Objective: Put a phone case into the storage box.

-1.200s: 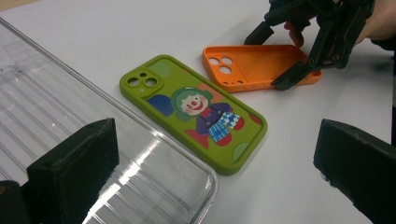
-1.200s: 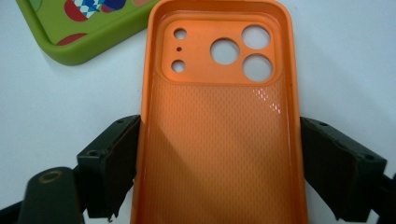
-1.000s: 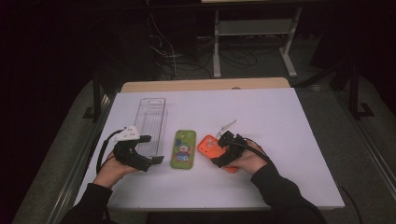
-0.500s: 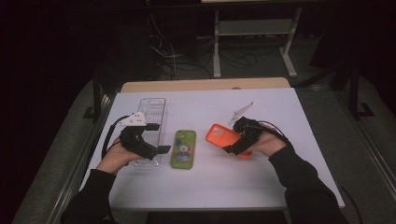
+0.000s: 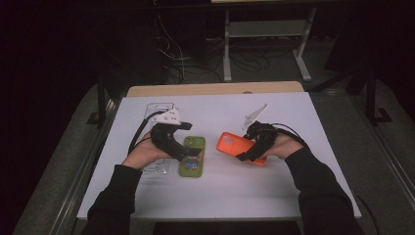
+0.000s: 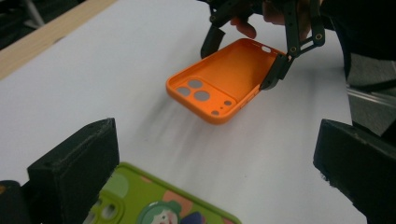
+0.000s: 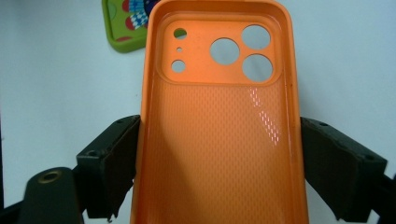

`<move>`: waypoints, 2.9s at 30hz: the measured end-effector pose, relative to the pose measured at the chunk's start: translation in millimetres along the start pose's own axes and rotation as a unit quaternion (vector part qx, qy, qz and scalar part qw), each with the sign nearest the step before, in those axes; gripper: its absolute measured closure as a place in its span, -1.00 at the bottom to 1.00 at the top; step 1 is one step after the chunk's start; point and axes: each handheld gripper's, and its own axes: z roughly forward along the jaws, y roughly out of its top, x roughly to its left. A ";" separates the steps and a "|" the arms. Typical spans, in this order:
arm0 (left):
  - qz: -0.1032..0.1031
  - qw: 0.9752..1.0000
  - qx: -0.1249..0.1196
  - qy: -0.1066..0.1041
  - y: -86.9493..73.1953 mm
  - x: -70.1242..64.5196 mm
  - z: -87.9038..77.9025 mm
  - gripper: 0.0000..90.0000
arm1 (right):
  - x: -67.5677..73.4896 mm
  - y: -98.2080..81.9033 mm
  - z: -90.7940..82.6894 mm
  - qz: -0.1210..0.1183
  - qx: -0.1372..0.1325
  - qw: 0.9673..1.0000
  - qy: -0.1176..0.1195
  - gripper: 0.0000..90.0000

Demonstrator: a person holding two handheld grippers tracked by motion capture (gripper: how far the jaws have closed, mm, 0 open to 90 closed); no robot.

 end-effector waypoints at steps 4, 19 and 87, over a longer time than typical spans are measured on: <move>0.020 0.999 0.021 -0.026 5.5 -2.0 14.0 -1.00 | 0.4 -1.4 1.1 -0.007 0.008 1.000 0.011 -0.67; 0.069 0.992 0.052 -0.087 11.2 -22.4 27.4 -1.00 | 17.5 6.8 2.8 -0.072 0.020 0.996 0.046 -0.67; 0.104 0.975 0.135 -0.139 -7.3 -41.7 75.2 -0.65 | 55.7 25.2 3.9 -0.152 0.030 0.982 0.104 -0.67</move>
